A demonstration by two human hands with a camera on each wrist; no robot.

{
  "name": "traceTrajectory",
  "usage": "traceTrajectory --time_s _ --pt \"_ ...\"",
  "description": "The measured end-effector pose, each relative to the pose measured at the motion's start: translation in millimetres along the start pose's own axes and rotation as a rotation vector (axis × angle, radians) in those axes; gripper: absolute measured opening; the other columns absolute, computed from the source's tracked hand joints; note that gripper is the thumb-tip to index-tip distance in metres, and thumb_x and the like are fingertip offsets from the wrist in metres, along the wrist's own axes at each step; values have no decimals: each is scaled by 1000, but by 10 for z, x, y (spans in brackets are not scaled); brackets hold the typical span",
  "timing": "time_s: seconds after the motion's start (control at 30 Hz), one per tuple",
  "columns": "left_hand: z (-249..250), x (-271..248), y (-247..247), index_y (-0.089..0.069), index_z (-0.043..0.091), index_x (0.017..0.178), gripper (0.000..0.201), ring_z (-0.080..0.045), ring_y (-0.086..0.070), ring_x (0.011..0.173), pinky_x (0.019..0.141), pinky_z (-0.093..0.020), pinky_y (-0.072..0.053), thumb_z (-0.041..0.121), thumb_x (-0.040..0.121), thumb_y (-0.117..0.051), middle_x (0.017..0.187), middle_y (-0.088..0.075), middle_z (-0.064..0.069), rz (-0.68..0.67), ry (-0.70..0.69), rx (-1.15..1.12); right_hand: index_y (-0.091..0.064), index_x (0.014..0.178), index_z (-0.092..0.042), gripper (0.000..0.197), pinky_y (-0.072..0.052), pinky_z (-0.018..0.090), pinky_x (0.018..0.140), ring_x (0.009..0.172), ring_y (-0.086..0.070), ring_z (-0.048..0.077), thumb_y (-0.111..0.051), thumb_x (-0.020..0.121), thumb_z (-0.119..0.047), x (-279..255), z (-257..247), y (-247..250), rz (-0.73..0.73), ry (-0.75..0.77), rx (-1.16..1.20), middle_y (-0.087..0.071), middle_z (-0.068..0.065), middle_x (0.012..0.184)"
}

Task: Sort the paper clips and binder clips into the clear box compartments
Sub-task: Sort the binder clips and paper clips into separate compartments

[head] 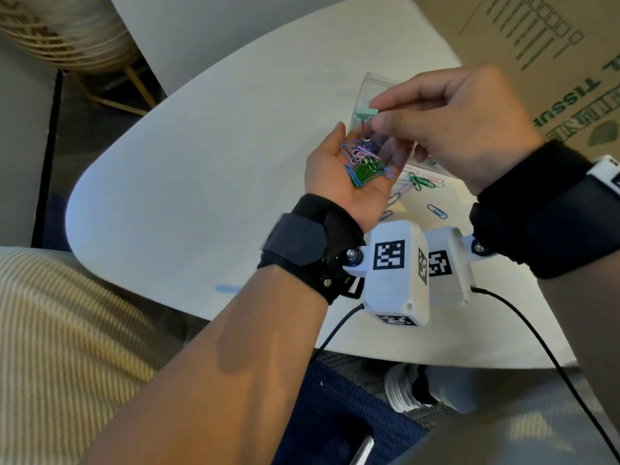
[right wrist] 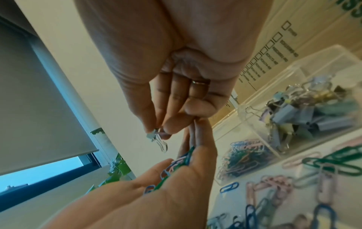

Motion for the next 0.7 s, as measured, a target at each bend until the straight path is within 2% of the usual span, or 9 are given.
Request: traceTrajectory --time_s 0.07,0.13,0.23,0.3,0.33,0.37,0.43,0.57,0.7 --pt "16 -11 -10 -56 5 80 38 -24 -54 64 75 -36 -46 31 99 -35 65 -57 -12 -11 -3 3 -70 86 -4 10 -38 17 39 39 -54 11 -72 78 2 0 5 -4 22 -9 47 -68 5 57" --pt "28 3 -17 -55 5 83 37 -25 -53 65 76 -36 -44 31 99 -34 65 -57 -12 -27 -2 -5 -70 83 -8 9 -37 22 40 43 -55 16 -72 77 -1 -4 9 -3 35 -24 69 -70 15 67" --pt "39 19 -38 -57 3 91 39 -31 -57 76 83 -39 -42 32 99 -32 73 -64 -17 -67 17 -19 -71 83 -11 7 -35 23 40 47 -55 20 -70 80 -5 -17 6 1 58 -29 142 -71 18 71" --pt "53 9 -56 -59 -2 100 45 -38 -58 105 93 -41 -41 31 100 -29 98 -69 -22 -88 33 -14 -70 83 -12 6 -35 22 39 44 -54 18 -69 81 -6 -26 -7 29 112 -10 211 -70 10 65" --pt "58 -4 -65 -59 -5 108 48 -38 -52 120 96 -42 -40 30 101 -27 115 -64 -23 -88 39 -9 -70 85 -13 6 -35 21 39 43 -54 17 -69 82 -7 -32 -13 65 155 -1 247 -71 6 66" --pt "62 -14 -70 -54 -8 119 50 -36 -45 129 98 -42 -39 30 101 -26 130 -55 -23 -87 46 -10 -70 87 -13 7 -36 21 40 43 -53 17 -69 83 -8 -39 -14 120 206 6 274 -73 5 72" --pt "63 -20 -70 -45 -8 132 52 -35 -38 134 100 -42 -37 28 102 -24 142 -42 -22 -97 56 -33 -71 91 -14 10 -37 23 42 46 -52 16 -70 83 -10 -50 0 269 318 8 283 -74 6 83" --pt "46 25 -34 -55 -9 108 46 -35 -39 134 99 -43 -38 25 102 -25 142 -43 -22 -132 51 -77 -72 85 -22 17 -38 22 44 48 -50 12 -71 77 -7 -39 167 552 496 -83 202 -72 1 78" --pt "-37 55 -39 -56 -10 105 46 -36 -41 131 98 -43 -40 25 102 -25 124 -54 -19 -149 47 -68 -71 79 -23 14 -37 21 42 44 -48 9 -74 74 -9 -3 340 663 542 -166 94 -68 -4 67"
Point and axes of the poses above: each hand's wrist, its own x-axis towards the middle knuckle, its own y-axis out of the back of the hand, z = x × y, the point moved 1 cm from there along x, towards the middle knuckle
